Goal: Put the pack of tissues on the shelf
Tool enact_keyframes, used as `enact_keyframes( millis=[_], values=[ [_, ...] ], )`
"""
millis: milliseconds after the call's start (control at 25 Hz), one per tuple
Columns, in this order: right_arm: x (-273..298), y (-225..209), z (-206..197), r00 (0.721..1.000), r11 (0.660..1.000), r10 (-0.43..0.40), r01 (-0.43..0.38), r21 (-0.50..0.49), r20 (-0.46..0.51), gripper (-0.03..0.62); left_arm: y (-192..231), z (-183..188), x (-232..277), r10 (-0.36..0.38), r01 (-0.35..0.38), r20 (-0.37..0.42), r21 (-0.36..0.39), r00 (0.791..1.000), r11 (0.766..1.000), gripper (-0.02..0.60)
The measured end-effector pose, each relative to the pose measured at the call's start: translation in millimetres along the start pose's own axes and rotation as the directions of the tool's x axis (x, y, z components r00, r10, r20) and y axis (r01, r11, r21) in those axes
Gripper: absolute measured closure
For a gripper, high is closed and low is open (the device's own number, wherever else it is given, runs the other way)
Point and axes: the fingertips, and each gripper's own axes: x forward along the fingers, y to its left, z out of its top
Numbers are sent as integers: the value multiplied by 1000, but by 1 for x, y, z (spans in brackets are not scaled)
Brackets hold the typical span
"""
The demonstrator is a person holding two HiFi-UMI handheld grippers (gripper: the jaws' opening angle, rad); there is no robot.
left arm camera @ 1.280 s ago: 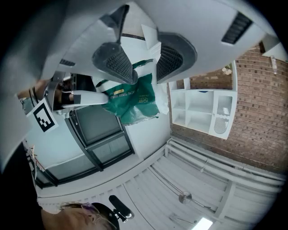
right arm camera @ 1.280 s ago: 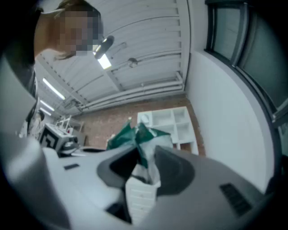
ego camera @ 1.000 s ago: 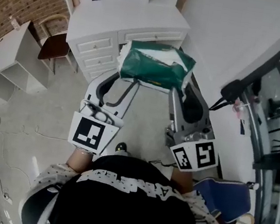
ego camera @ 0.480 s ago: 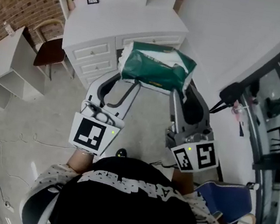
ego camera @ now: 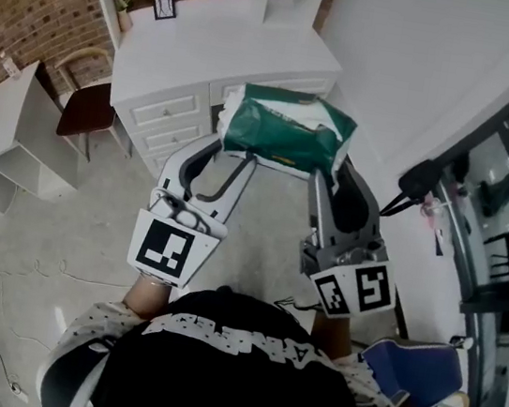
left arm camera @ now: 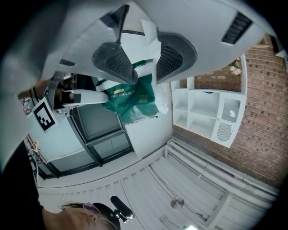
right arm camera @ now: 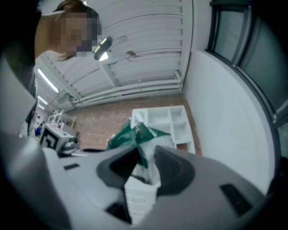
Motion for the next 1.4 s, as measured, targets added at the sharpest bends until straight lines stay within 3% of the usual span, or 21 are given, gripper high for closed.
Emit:
enact_keyframes(
  millis=[440,1400],
  values=[
    [23,-17,-24,1000,999,7,-6,37,-23,448,15,-24,19,9,-10,-31,-20,999,1000,393],
    [115,-82,-46,977,968,213,-212,131,12,448,63,-34,93,217,-212,-83,58,973,975,393]
  ],
)
